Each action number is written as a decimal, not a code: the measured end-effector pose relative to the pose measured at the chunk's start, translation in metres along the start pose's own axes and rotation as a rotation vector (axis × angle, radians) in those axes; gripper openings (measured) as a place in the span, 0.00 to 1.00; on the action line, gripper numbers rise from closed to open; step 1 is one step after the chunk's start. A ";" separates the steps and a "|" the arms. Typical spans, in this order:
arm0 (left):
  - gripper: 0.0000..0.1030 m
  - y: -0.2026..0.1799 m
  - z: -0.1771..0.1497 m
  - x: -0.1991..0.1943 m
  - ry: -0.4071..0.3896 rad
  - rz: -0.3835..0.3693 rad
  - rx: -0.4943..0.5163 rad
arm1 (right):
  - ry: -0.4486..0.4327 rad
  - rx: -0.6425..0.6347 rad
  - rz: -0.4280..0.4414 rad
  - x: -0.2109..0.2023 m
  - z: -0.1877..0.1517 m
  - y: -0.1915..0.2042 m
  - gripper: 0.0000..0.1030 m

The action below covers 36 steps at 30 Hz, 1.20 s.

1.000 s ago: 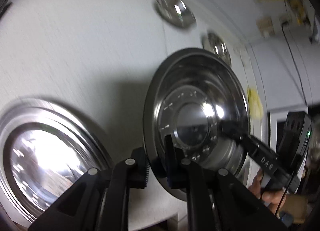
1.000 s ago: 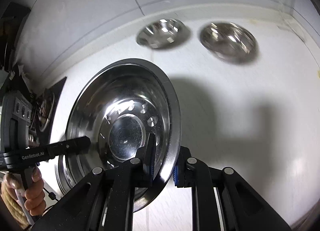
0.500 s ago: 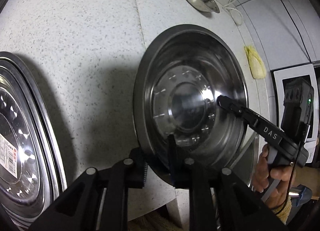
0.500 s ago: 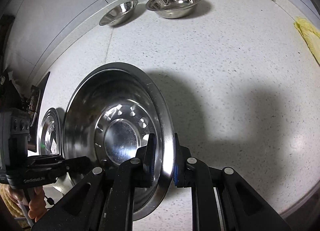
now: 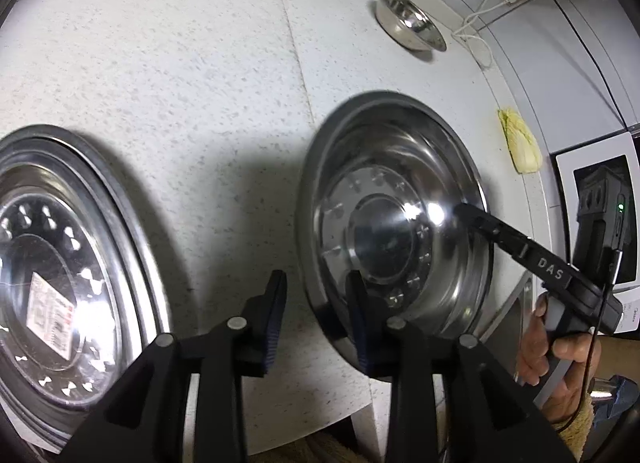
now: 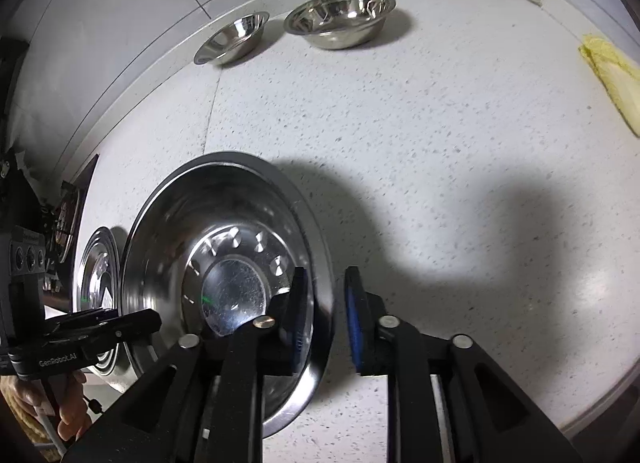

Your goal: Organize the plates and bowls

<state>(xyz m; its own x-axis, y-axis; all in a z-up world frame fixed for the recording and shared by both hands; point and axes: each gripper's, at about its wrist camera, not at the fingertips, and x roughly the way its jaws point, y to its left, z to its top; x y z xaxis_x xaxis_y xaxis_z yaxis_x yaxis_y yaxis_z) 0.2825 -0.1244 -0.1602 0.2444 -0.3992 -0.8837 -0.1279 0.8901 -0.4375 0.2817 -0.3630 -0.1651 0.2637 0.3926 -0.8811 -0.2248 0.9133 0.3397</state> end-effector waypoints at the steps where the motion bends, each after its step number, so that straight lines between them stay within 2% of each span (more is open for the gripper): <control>1: 0.31 0.004 0.000 -0.006 -0.021 0.010 -0.003 | -0.008 -0.005 -0.005 -0.003 0.001 0.000 0.20; 3: 0.35 0.009 0.001 -0.017 -0.058 0.019 0.002 | -0.032 -0.009 -0.009 -0.011 0.004 0.000 0.24; 5: 0.40 0.016 0.001 -0.032 -0.095 0.035 0.000 | -0.071 -0.001 -0.007 -0.022 0.009 -0.004 0.33; 9: 0.41 0.025 0.010 -0.055 -0.151 0.052 -0.009 | -0.133 0.003 -0.013 -0.038 0.031 -0.013 0.36; 13: 0.41 0.014 0.049 -0.059 -0.159 0.022 -0.030 | -0.170 -0.011 -0.031 -0.041 0.063 -0.017 0.37; 15: 0.41 0.003 0.076 -0.056 -0.169 0.011 -0.034 | -0.166 -0.021 -0.027 -0.037 0.084 -0.019 0.44; 18: 0.41 -0.026 0.123 -0.041 -0.143 -0.057 -0.040 | -0.154 -0.031 -0.021 -0.025 0.126 -0.022 0.46; 21: 0.41 -0.051 0.170 -0.019 -0.143 -0.085 -0.048 | -0.126 0.004 0.005 -0.006 0.163 -0.030 0.48; 24: 0.41 -0.065 0.211 0.007 -0.154 -0.067 -0.088 | -0.107 0.038 -0.024 0.014 0.196 -0.040 0.48; 27: 0.41 -0.073 0.244 0.039 -0.128 -0.036 -0.108 | -0.095 0.086 -0.023 0.032 0.219 -0.052 0.48; 34: 0.40 -0.086 0.286 0.092 -0.096 0.038 -0.113 | -0.043 0.075 -0.063 0.069 0.242 -0.060 0.47; 36: 0.36 -0.085 0.290 0.104 -0.078 0.023 -0.126 | -0.026 0.080 -0.072 0.078 0.246 -0.061 0.36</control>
<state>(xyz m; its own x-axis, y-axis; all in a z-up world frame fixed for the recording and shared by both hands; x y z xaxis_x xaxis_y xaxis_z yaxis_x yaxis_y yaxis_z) 0.5977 -0.1776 -0.1666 0.3138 -0.3561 -0.8802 -0.2527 0.8623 -0.4389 0.5465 -0.3613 -0.1733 0.3010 0.3273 -0.8957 -0.1288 0.9446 0.3019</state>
